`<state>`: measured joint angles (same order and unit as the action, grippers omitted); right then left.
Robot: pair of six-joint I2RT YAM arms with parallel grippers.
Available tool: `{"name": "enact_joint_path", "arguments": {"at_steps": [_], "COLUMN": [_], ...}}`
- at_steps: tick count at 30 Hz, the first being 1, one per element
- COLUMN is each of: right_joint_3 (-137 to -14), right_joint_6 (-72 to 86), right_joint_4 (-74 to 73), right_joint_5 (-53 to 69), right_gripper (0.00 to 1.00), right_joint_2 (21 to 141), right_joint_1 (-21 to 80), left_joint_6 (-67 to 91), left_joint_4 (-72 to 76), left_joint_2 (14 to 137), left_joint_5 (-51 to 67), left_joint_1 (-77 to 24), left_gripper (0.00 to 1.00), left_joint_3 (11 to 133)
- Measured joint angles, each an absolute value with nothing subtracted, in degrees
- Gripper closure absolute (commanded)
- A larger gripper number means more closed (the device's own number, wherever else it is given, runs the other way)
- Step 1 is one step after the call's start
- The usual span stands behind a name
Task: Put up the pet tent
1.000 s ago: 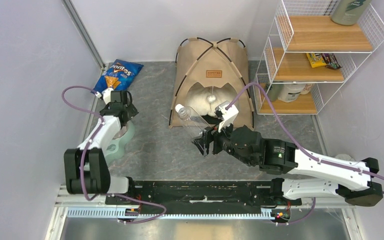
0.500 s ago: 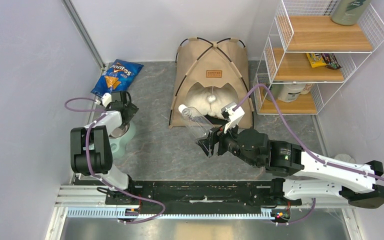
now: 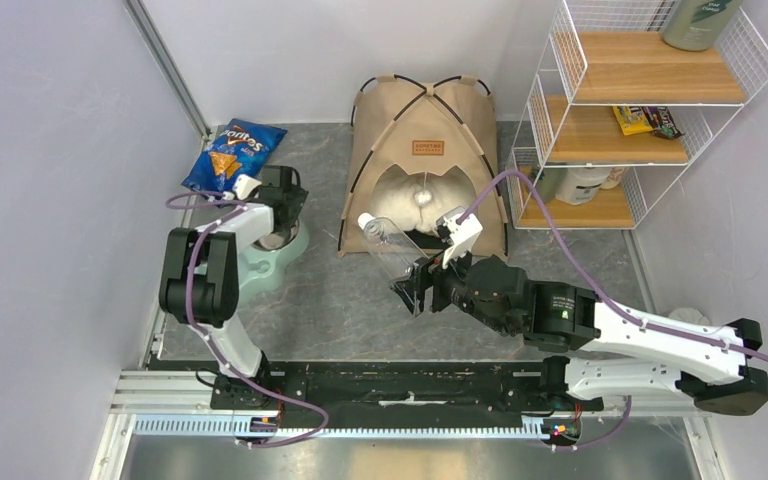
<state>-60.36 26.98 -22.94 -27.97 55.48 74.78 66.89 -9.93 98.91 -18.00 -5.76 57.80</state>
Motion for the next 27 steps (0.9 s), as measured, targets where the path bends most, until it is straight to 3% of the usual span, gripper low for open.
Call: {"name": "enact_joint_path", "arguments": {"at_steps": [9,16,20,27], "right_joint_3": [-60.4,-60.8,-62.6,-67.6], "right_joint_6": [27.7,29.7,30.5,30.7], "right_joint_4": [-25.2,-29.3,-33.6,-38.7], "right_joint_5": [-27.1,-21.9,-16.9,-7.9], "right_gripper": [0.55,0.54,0.54,0.53], "right_joint_2": [57.0,58.4,60.1,60.6], "right_joint_1": [74.8,74.8,74.8,74.8], "left_joint_6": [70.3,58.3,45.7,35.6], "left_joint_4": [-12.5,-14.7,-14.9,-19.5], "left_joint_2": [101.6,85.5,69.3,50.3], "left_joint_5": [-23.1,-25.0,-17.0,10.6], "left_joint_1": [-11.7,-11.3,-11.4,-11.4], "left_gripper": [0.16,0.17,0.17,0.18], "left_joint_3": [67.8,63.9,58.3,53.1]}}
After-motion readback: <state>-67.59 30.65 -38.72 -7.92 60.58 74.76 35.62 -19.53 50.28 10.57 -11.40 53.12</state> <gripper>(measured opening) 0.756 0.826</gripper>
